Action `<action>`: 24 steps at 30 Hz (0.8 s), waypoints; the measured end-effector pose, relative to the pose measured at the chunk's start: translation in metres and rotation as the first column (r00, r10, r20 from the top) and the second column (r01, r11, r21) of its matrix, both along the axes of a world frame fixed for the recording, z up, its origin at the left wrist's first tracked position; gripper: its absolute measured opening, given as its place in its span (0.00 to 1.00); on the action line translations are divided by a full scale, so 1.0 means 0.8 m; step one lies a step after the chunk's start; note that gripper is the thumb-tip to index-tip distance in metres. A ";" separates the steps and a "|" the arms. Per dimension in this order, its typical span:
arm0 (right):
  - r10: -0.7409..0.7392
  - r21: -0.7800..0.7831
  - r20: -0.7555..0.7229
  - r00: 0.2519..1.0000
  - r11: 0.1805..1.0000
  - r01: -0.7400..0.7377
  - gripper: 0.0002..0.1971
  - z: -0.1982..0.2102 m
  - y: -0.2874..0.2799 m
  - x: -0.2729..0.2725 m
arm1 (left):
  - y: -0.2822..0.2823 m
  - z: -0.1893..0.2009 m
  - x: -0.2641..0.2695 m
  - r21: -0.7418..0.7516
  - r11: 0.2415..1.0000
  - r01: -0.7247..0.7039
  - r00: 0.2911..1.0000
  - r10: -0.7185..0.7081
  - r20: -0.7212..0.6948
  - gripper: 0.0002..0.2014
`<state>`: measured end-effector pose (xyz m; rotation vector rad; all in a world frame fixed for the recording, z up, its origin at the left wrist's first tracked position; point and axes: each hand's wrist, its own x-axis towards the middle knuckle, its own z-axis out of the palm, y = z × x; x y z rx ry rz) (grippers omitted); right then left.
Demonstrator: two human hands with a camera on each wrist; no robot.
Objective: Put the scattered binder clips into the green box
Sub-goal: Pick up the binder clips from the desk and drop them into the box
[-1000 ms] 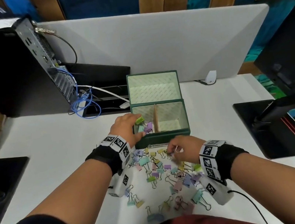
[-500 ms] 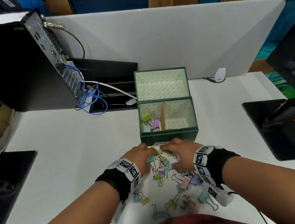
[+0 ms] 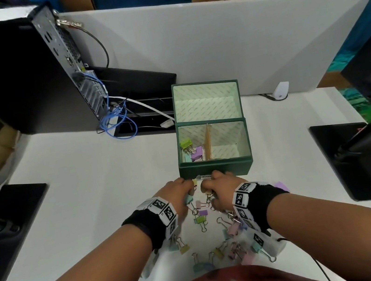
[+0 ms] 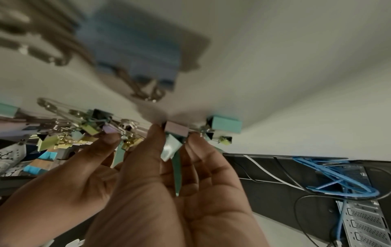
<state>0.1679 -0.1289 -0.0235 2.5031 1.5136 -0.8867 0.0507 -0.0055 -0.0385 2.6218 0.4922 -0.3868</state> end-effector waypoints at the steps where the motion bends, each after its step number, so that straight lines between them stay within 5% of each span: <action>1: 0.000 0.003 -0.011 1.000 1.000 0.000 0.19 0.000 0.000 0.001 | 0.000 -0.001 -0.001 -0.002 1.000 0.004 1.000 -0.004 0.004 0.15; 12: -0.101 0.039 -0.152 0.983 0.993 0.108 0.14 0.005 -0.006 0.024 | 0.009 0.007 -0.015 -0.172 0.981 -0.093 0.990 0.109 0.089 0.13; 15: -0.214 0.111 -0.277 0.937 0.961 0.252 0.09 0.016 -0.015 0.033 | 0.017 0.017 -0.014 -0.255 0.957 -0.136 0.982 0.163 0.090 0.16; 20: -0.356 0.109 -0.654 0.668 0.829 0.548 0.07 0.049 -0.026 0.047 | 0.026 0.044 -0.008 -0.456 0.867 -0.201 0.932 0.313 0.184 0.13; 24: -0.303 0.024 -0.911 0.280 0.638 0.770 0.08 0.068 -0.027 0.062 | 0.031 0.069 0.010 -0.643 0.732 -0.223 0.854 0.465 0.232 0.13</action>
